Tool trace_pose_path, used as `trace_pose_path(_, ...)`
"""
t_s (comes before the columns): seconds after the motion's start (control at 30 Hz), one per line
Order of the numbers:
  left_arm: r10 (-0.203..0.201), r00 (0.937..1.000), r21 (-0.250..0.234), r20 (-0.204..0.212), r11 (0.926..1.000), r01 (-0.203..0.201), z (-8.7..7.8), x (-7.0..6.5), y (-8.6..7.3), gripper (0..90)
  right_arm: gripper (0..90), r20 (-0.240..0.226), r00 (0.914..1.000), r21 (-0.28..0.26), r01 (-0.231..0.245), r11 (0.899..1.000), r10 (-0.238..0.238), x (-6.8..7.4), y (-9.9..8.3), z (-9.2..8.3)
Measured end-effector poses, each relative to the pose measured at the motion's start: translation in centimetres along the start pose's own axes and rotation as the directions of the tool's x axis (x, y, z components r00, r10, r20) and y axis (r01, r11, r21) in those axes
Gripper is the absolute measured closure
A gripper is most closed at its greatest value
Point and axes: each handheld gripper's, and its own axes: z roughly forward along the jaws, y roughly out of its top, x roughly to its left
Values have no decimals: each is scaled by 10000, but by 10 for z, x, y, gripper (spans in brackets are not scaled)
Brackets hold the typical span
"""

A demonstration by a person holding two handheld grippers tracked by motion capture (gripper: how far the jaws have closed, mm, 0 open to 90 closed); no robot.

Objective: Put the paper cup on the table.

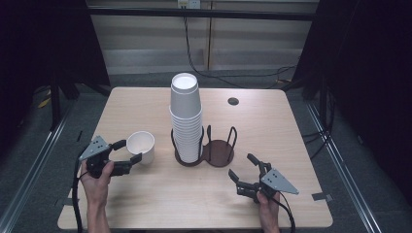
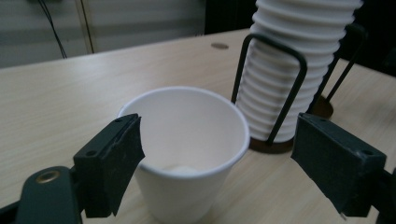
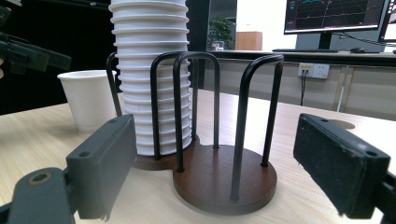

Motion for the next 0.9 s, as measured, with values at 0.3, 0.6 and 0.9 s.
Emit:
trace_pose_path(0.3,21,9999,-1099,171,9939,-2,0,-25,-1,158,131,1,10000,-5,1,10000,-1,0,0,0)
trace_pose_path(0.6,558,9984,-1440,34,9881,-547,13,-55,-6,157,131,19,10000,-9,1,10000,-1,0,0,0)
trace_pose_path(0.9,559,9980,-1468,287,9878,-511,38,-86,-21,158,131,24,10000,-21,7,10000,-7,0,0,0)
